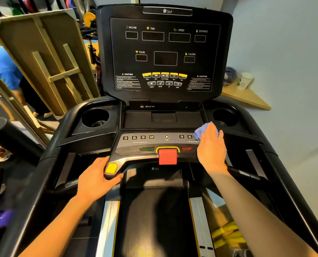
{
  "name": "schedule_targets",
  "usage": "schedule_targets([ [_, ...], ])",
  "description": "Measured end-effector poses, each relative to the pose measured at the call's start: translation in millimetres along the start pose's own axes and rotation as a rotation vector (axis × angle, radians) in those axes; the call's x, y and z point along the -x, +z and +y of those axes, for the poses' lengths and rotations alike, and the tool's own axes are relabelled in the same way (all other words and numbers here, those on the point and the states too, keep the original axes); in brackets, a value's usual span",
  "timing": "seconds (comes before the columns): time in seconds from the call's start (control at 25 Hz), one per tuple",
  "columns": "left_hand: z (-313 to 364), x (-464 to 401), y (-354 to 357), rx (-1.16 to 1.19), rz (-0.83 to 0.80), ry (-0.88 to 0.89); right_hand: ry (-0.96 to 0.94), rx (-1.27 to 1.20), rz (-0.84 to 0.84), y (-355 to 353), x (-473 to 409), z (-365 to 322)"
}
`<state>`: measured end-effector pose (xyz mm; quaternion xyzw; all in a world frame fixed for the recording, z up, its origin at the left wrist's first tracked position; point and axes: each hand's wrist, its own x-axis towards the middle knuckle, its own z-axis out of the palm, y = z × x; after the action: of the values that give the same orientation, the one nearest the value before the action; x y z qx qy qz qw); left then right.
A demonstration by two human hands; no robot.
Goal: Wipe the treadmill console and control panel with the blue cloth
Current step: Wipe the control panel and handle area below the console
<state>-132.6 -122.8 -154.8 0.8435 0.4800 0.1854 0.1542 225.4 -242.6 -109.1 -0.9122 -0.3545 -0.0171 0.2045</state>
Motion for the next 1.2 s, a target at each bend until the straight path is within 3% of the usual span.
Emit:
schedule_targets([
  [0.16,1.8,0.1,0.1,-0.039,0.012,-0.012,-0.077,-0.099,0.132,9.8,-0.1,-17.9],
  [0.28,2.3,-0.7,1.1,-0.044,0.018,-0.009,-0.01,-0.107,0.163,11.2,3.5,-32.9],
  [0.44,1.1,-0.5,1.7,-0.048,0.021,-0.006,-0.213,0.096,0.061,24.6,17.0,-60.2],
  [0.8,0.9,1.4,0.7,-0.033,0.011,0.001,-0.497,-0.03,-0.082,57.3,78.4,-159.9],
  [1.2,-2.9,1.6,4.5,-0.029,0.028,-0.032,-0.851,0.111,-0.102,84.4,137.6,-190.3],
])
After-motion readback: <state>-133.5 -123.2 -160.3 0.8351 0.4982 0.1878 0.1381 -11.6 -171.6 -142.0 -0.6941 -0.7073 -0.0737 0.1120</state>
